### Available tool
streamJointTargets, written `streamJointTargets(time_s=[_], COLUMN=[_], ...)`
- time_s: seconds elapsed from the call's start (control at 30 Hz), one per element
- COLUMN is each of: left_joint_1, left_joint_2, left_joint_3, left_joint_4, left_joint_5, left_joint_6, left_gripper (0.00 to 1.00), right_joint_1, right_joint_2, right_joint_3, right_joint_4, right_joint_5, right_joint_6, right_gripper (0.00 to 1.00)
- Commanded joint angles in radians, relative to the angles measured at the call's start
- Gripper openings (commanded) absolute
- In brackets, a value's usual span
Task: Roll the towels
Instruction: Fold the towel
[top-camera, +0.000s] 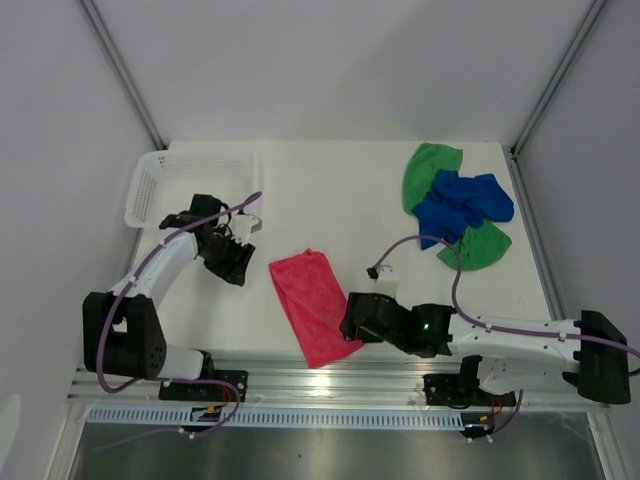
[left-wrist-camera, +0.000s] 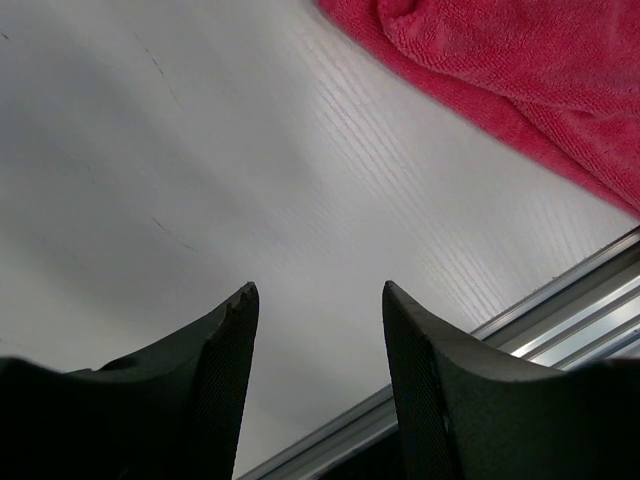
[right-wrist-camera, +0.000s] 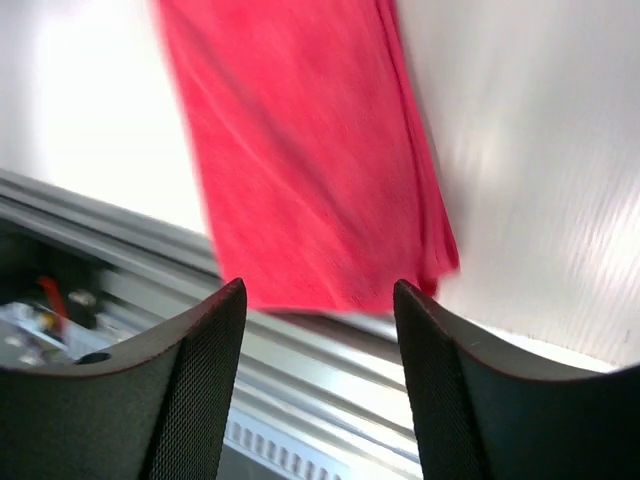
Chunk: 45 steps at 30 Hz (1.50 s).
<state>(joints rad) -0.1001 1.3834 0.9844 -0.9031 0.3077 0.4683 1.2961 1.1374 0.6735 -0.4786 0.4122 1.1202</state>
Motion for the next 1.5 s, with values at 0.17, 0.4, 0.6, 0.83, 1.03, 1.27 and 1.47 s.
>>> streamJointTargets(time_s=[0.17,0.4,0.6,0.83,1.03,1.27,1.47], left_joint_1=[-0.055,-0.072,-0.073,-0.081,-0.092,-0.127,-0.127], left_joint_2=[0.005,0.156,0.196,0.362,0.499,0.609,0.658], left_joint_3=[0.013,0.105,0.102,0.195,0.312,0.464,0.536], left_joint_4=[-0.007,0.046,0.079,0.066,0.046,-0.092,-0.177], left_joint_5=[-0.015,0.044,0.065,0.139,0.133,0.065,0.093], left_joint_6=[-0.051,-0.134,-0.129,-0.157,-0.137,-0.145,-0.161], left_gripper=[0.56,0.52,0.54,0.53,0.53,0.50,0.41], right_joint_1=[-0.426,-0.630,-0.666,-0.753,-0.796,-0.847,-0.831], right_joint_2=[0.048,0.426,0.685,0.935,1.056,1.018,1.096], right_joint_3=[0.196,0.377,0.529,0.672,0.681,0.603,0.774], right_joint_4=[0.122,0.310,0.341,0.399,0.549,0.606,0.488], right_joint_5=[-0.388,-0.653,-0.819,-1.027,-1.167,-1.230,-1.208], right_joint_6=[-0.672,-0.870,-0.970,-0.936,-0.817,-0.740,-0.752], right_gripper=[0.60,0.67,0.69,0.66,0.32,0.29,0.36])
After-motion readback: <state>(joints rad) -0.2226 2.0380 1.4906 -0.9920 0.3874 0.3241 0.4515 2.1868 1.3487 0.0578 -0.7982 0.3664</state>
